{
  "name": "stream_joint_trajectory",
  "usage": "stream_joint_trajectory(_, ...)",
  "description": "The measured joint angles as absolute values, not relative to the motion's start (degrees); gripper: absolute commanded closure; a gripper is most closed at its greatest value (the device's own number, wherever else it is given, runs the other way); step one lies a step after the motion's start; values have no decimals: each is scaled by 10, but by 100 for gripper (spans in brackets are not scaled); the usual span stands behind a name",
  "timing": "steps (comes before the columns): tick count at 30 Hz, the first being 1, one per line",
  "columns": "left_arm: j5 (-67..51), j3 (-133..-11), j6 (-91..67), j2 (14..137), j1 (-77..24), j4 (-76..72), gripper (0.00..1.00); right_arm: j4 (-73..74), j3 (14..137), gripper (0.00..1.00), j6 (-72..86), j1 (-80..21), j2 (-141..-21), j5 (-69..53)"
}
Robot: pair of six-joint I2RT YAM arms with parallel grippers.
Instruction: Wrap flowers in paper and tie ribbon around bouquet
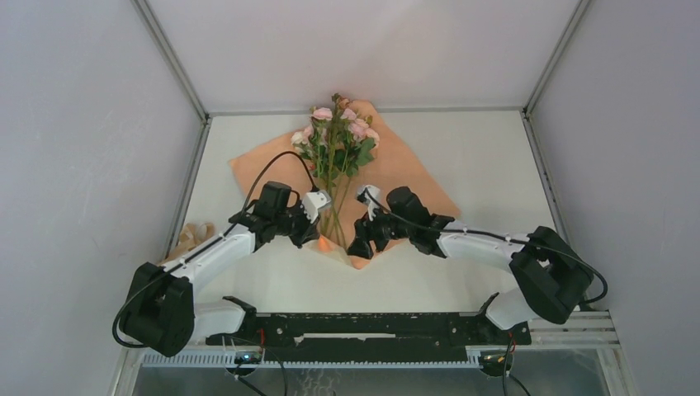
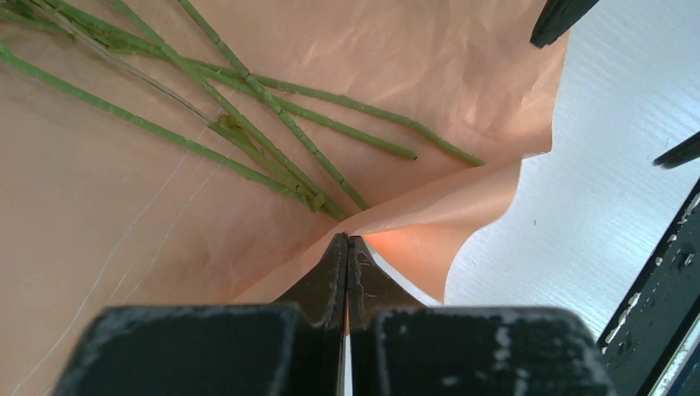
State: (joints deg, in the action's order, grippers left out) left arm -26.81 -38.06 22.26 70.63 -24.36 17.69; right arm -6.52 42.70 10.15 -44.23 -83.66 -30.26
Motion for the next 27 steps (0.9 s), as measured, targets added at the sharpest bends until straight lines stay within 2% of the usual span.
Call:
stream_joint_trajectory(9,-285,-381,208,706,-227,177,100,-132,410,30,68,-515,-910,-251)
stream_joint_trajectory(11,-287,-381,205,706,-226,177,100,-153,409,33,70,-521,-934,-245)
stream_joint_trajectory(13,-287,-381,204,706,-226,178,100,-164,409,46,72,-525,-954,-234)
stream_joint_trajectory(16,-288,-381,204,706,-225,178,100,-175,409,79,88,-529,-973,-223)
stream_joint_trajectory(17,-288,-381,204,706,-225,178,99,-177,409,86,91,-529,-976,-222)
stream_joint_trajectory(18,-289,-381,205,706,-224,179,89,-180,409,91,102,-526,-980,-221)
stream_joint_trajectory(20,-291,-386,215,706,-221,193,52,-183,409,100,117,-517,-983,-222)
stream_joint_trajectory(21,-294,-397,231,706,-218,216,38,-185,409,100,126,-507,-983,-228)
stream_joint_trajectory(22,-298,-408,257,705,-215,234,28,-187,409,100,133,-497,-983,-234)
stream_joint_trajectory(27,-295,-451,432,678,-190,347,4,-185,409,100,159,-459,-983,-281)
